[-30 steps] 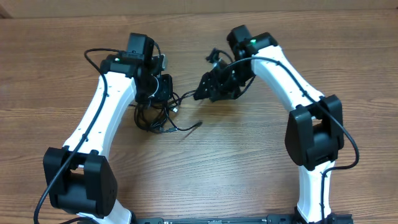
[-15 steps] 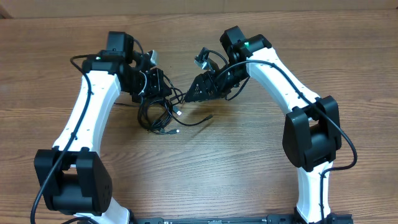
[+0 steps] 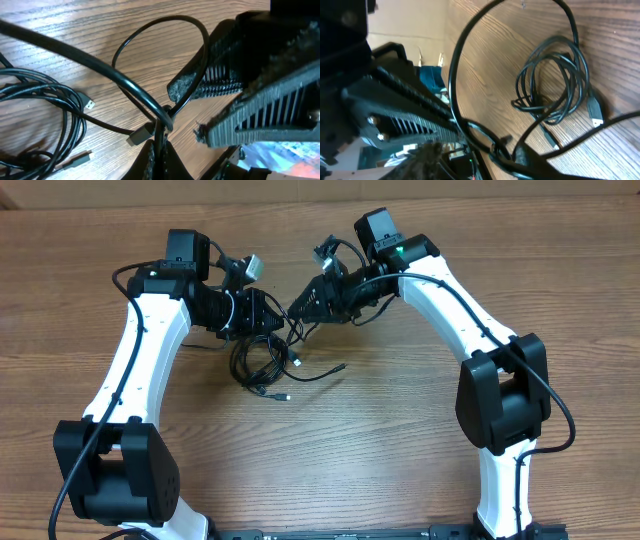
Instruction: Untangle cables
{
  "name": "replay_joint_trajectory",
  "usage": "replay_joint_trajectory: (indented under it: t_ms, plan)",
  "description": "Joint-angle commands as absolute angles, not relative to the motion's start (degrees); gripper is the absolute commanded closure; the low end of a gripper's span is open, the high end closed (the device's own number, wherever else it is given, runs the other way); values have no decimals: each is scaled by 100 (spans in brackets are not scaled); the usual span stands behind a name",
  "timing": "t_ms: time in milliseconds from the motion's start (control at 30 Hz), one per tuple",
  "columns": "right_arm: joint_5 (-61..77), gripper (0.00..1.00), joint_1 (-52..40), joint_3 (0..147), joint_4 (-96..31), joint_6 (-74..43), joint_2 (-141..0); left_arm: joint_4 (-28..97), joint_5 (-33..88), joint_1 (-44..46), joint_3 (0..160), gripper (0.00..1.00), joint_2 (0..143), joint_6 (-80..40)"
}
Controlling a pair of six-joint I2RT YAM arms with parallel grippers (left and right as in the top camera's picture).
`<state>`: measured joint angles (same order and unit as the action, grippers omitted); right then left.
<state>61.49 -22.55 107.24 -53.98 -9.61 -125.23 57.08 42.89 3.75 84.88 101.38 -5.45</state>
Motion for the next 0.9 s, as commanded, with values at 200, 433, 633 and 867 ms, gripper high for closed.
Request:
replay_joint_trajectory:
  t_ms: [200,433,633,867]
  plan:
    - [5426,86,-2233,10731,-5343,-1374,-12440,5898,3642,379,8558,87,10097,-148]
    - [4707,96,-2257,10731,-5422,-1374,-12440,6012,2816,392,8425,20,10097,-390]
    - [3889,96,-2294,10724,-5655,-1374,-12440,5948,1050,392,7964,37,10097,-1210]
    - [3411,96,-2320,10720,-5782,-1372,-12440,4952,906,392,6893,46,10184,-1295]
